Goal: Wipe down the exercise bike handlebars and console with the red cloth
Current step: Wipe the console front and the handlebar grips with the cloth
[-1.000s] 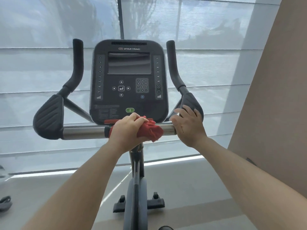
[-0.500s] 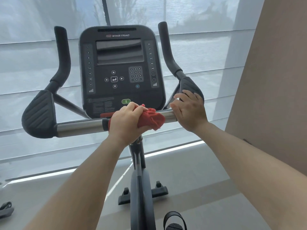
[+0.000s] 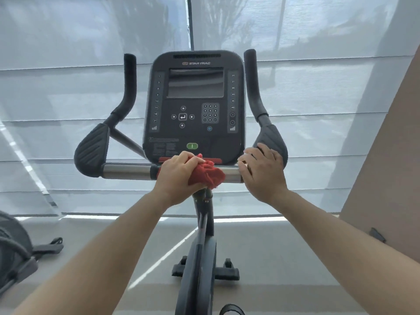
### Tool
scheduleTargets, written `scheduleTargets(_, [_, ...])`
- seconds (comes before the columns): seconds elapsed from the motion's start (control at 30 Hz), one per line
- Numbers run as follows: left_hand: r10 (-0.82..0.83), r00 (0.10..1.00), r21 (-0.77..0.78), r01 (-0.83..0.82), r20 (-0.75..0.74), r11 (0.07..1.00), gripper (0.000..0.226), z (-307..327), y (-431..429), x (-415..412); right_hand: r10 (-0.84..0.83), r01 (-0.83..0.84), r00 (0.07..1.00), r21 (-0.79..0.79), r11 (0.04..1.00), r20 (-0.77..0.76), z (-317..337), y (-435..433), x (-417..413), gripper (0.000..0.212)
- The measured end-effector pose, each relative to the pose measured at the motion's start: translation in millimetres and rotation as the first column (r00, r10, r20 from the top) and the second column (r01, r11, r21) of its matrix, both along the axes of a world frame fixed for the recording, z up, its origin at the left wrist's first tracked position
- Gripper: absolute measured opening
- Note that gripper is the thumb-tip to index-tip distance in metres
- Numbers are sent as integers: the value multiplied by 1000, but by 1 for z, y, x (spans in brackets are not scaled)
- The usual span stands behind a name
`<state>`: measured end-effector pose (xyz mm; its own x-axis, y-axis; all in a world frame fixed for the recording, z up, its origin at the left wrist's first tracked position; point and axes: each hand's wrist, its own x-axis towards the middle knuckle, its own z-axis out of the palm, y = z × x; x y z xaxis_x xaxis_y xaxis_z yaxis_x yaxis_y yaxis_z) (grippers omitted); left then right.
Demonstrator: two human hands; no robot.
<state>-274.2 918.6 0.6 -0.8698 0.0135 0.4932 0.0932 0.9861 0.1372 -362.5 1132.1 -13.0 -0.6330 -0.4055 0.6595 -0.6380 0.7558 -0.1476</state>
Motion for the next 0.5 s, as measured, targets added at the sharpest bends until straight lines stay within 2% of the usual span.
scheduleTargets(0.07, [35, 999, 9, -35, 25, 999, 63, -3, 2, 2, 73, -72, 996, -28, 997, 43, 3, 5, -6, 35])
scheduleTargets(0.17, [80, 997, 61, -80, -1, 995, 63, -12, 9, 7, 147, -147, 989, -18, 989, 22, 14, 17, -24, 27])
scheduleTargets(0.3, [125, 992, 134, -123, -8, 983, 59, -18, 20, 11, 216, -217, 976, 24, 976, 30, 27, 25, -39, 31])
scheduleTargets(0.5, [131, 990, 137, -137, 53, 981, 56, -10, 28, 7, 229, -232, 972, -85, 969, -43, 20, 25, -38, 35])
